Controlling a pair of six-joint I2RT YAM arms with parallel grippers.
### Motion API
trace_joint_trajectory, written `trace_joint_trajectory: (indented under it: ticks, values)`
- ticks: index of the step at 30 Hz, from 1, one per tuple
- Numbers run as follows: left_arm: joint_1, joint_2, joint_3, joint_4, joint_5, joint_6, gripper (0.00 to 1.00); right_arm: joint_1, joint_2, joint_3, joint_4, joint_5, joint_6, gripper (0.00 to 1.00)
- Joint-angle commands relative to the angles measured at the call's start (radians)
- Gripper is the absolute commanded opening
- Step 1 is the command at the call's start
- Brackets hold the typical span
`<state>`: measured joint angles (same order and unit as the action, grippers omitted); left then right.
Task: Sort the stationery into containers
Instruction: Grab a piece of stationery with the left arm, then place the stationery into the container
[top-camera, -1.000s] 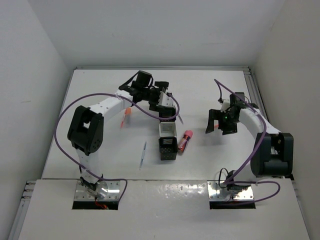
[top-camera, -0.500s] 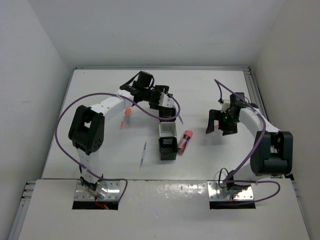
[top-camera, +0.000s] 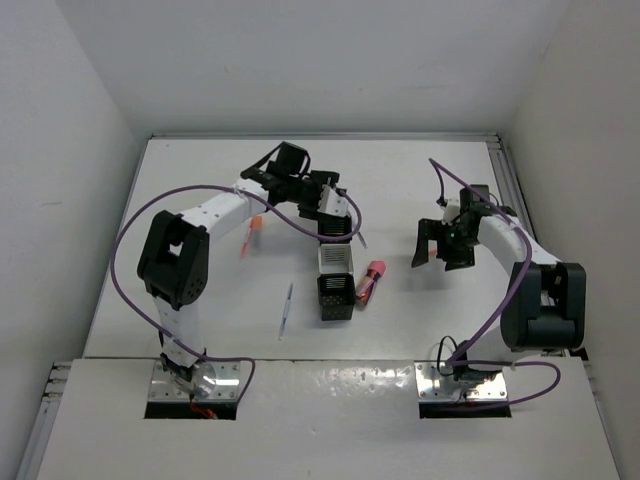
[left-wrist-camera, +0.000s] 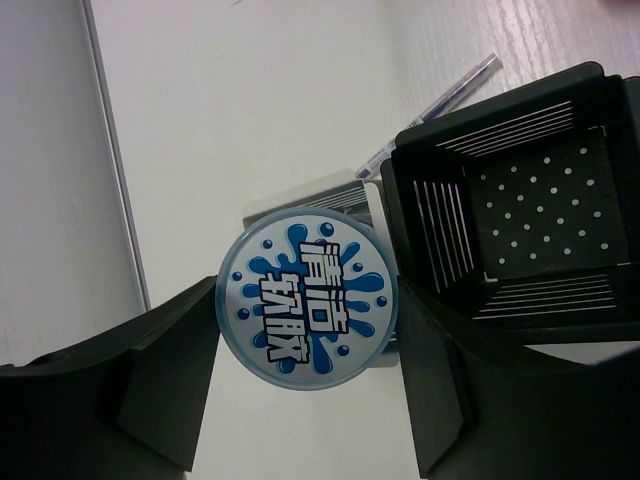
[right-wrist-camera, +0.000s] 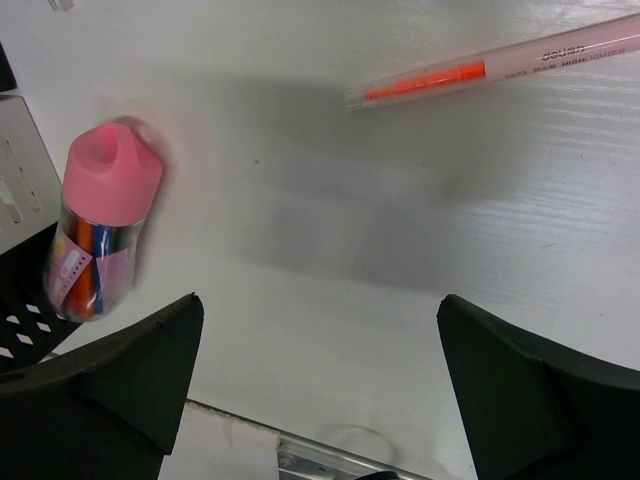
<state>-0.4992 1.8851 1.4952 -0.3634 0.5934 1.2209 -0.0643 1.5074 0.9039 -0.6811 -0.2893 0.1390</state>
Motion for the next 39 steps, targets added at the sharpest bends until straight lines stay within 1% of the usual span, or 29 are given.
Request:
trace_joint_trajectory:
  ticks: [1,4,7,10,13,18,20,21,22,23,24,25,26,27,29,30,33,35,39]
  values:
    - [-0.012,-0.044,0.033,0.053,-0.018,-0.009,0.37,-0.006,0.002,0.046,0.02,-0.016,0.013,0.98]
    - [-0.013,-0.061,0.033,0.07,-0.032,-0.018,0.35,-0.006,-0.001,0.049,0.014,-0.017,0.013,0.98]
    - [-0.018,-0.08,0.046,0.106,-0.05,-0.084,0.34,-0.006,-0.006,0.05,0.011,-0.019,0.014,0.98]
    - [-0.021,-0.083,0.105,0.1,-0.043,-0.145,0.34,-0.006,-0.01,0.052,0.008,-0.024,0.013,0.98]
    - [-0.021,-0.087,0.141,0.078,-0.04,-0.169,0.33,-0.006,-0.015,0.052,0.005,-0.025,0.016,0.98]
    - [-0.022,-0.125,0.148,0.08,-0.043,-0.21,0.31,-0.006,-0.027,0.049,0.005,-0.028,0.013,0.98]
    - [-0.019,-0.129,0.177,0.064,-0.037,-0.279,0.31,-0.006,-0.029,0.049,0.003,-0.028,0.013,0.98]
    - [-0.019,-0.124,0.195,0.058,-0.041,-0.314,0.28,-0.006,-0.029,0.047,0.003,-0.027,0.013,0.98]
    - [-0.018,-0.113,0.218,0.052,-0.047,-0.422,0.27,-0.006,-0.029,0.049,0.005,-0.028,0.013,0.98]
    - [-0.009,-0.077,0.29,0.005,-0.046,-0.476,0.25,-0.006,-0.027,0.049,0.006,-0.03,0.013,0.98]
    - [-0.001,-0.051,0.337,-0.032,-0.029,-0.571,0.24,-0.006,-0.027,0.049,0.006,-0.031,0.013,0.98]
    - [0.01,-0.025,0.388,-0.075,-0.008,-0.615,0.24,-0.006,-0.026,0.047,0.006,-0.03,0.013,0.98]
    - [0.025,0.029,0.481,-0.151,0.026,-0.659,0.22,-0.006,-0.024,0.049,0.006,-0.031,0.011,0.98]
    - [0.031,0.057,0.523,-0.184,0.037,-0.728,0.21,-0.006,-0.024,0.05,0.006,-0.03,0.013,0.98]
    - [0.047,0.101,0.583,-0.247,0.055,-0.78,0.2,-0.006,-0.021,0.052,0.003,-0.031,0.011,0.98]
    - [0.048,0.104,0.582,-0.249,0.049,-0.829,0.2,-0.006,-0.018,0.053,0.002,-0.033,0.01,0.98]
    - [0.056,0.101,0.542,-0.232,0.023,-0.902,0.2,-0.006,-0.012,0.05,0.006,-0.031,0.01,0.98]
    - [0.063,0.106,0.522,-0.226,0.02,-0.934,0.2,-0.006,-0.009,0.05,0.006,-0.033,0.011,0.98]
    - [0.067,0.124,0.511,-0.23,0.0,-0.952,0.19,-0.008,0.001,0.053,0.006,-0.036,0.01,0.98]
